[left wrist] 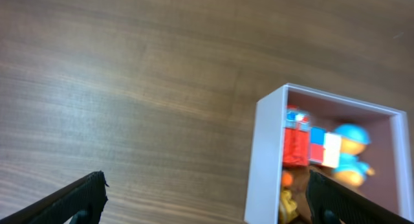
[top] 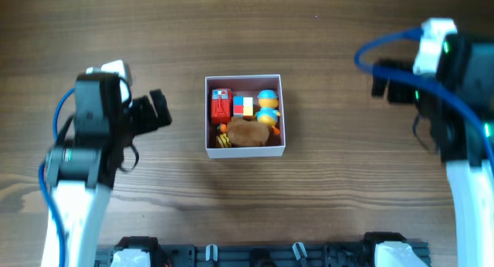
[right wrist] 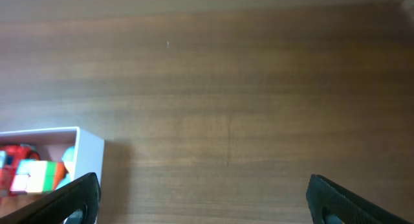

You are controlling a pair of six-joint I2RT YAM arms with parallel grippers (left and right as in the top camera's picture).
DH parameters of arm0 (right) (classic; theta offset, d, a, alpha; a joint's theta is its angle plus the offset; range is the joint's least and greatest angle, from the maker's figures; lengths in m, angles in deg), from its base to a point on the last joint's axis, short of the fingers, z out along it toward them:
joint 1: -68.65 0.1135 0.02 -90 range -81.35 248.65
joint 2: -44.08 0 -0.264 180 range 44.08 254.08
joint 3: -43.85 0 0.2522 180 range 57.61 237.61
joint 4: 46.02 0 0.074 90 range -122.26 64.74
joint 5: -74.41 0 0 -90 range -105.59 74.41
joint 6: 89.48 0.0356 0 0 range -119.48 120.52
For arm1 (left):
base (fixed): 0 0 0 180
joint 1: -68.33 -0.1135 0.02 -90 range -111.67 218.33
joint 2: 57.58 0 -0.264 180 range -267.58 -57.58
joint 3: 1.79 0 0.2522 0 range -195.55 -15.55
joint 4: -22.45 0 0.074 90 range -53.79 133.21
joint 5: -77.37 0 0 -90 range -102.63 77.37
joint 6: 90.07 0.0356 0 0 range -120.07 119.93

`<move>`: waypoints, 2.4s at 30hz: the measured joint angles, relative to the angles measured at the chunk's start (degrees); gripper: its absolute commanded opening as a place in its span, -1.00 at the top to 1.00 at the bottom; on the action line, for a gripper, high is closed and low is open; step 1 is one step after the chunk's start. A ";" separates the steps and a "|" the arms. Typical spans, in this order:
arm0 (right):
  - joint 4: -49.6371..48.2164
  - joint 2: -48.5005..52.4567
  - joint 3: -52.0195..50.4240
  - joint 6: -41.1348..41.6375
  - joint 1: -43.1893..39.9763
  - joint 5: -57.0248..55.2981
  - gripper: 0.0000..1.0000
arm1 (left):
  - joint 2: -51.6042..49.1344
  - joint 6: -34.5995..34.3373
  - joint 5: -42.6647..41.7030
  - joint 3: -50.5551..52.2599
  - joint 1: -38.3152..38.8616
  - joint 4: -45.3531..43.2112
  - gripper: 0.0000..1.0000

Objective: Pack container

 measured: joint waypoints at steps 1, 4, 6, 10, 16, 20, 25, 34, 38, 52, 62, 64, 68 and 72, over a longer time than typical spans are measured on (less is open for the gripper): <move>-2.73 -3.45 -3.52 0.37 0.00 0.00 -1.00 | 3.10 0.02 -0.04 1.60 0.00 -0.79 -1.00; -3.23 -17.07 -16.94 1.88 0.00 0.02 -0.99 | 15.82 -0.52 -0.37 10.47 0.00 -2.58 -1.00; -3.06 -25.20 -23.45 2.91 0.00 0.02 -1.00 | 24.96 -1.60 -0.42 15.39 0.00 -2.95 -0.99; -2.67 -33.33 -29.51 3.93 0.00 0.00 -1.00 | 37.97 -3.54 -0.42 21.57 0.00 -2.75 -1.00; -2.69 -33.24 -29.83 3.96 0.00 0.00 -1.00 | 39.43 -4.04 -0.42 21.88 0.00 -1.03 -0.99; -2.71 -33.18 -29.86 3.96 0.00 0.00 -1.00 | 39.43 -4.37 -0.42 22.18 0.00 3.15 -1.00; -2.71 -33.20 -29.88 3.96 0.00 0.00 -0.99 | 39.43 -4.37 -0.42 22.21 0.00 3.54 -1.00; -21.11 -54.84 -51.89 3.67 0.20 6.38 -1.00 | 39.43 -4.37 -0.42 22.29 0.00 3.56 -0.99; -36.94 -61.46 -63.82 3.65 2.29 9.86 -1.00 | 39.43 -4.37 -0.42 22.32 0.00 3.56 -1.00; -53.55 -64.50 -77.64 0.15 4.55 9.73 -1.00 | 39.43 -4.37 -0.42 22.34 0.00 3.56 -1.00; -53.57 -64.48 -77.64 0.15 4.55 9.60 -0.99 | 39.43 -4.37 -0.42 22.34 0.00 3.56 -1.00; -53.59 -64.48 -77.64 0.15 4.55 9.60 -1.00 | 39.43 -4.37 -0.42 22.34 0.00 3.56 -0.99; -53.57 -64.48 -77.64 0.15 4.55 9.60 -0.99 | 39.43 -4.37 -0.42 22.34 0.00 3.56 -0.99; -53.57 -64.48 -77.64 0.15 4.55 9.60 -1.00 | 39.43 -4.37 -0.42 22.34 0.00 3.56 -1.00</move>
